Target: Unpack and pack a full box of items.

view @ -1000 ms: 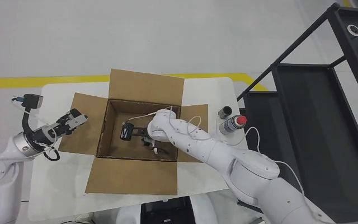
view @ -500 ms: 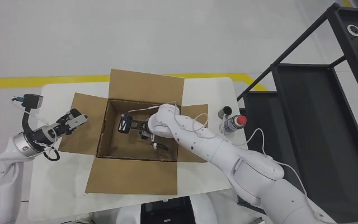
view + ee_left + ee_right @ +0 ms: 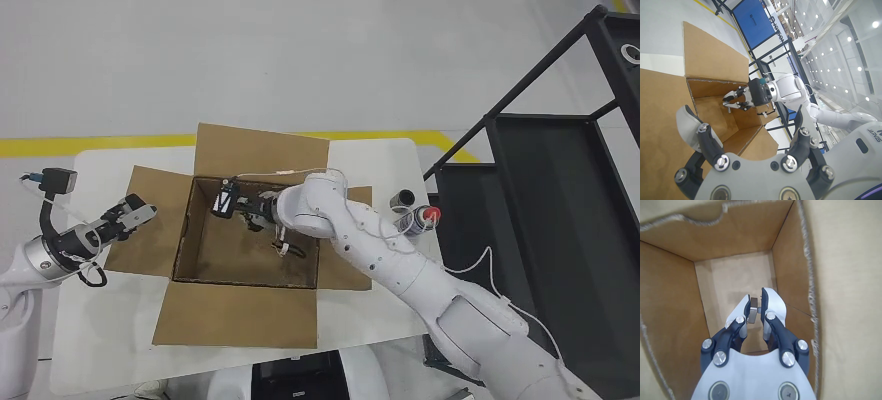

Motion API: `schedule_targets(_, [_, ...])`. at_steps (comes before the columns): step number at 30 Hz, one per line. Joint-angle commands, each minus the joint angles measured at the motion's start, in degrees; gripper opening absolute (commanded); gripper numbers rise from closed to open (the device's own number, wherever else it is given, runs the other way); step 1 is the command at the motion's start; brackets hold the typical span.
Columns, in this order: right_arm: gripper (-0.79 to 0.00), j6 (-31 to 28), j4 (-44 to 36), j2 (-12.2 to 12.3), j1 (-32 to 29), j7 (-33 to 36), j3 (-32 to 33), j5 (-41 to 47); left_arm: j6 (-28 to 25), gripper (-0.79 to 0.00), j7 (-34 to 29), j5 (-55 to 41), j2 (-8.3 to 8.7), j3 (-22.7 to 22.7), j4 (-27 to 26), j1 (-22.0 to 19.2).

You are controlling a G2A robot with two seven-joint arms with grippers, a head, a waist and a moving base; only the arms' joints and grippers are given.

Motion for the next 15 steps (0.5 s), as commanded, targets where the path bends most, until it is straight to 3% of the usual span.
schedule_targets(1, [-0.785,-1.71,-4.79,1.27,-2.62,-0.51,3.35,0.04,0.0,0.0,0.0,0.0,0.0,0.0,0.0,0.0])
schedule_targets(15, [-0.785,-14.87,-29.54,8.11,-22.61,-4.82,26.73,4.46,0.0,0.0,0.0,0.0,0.0,0.0,0.0,0.0])
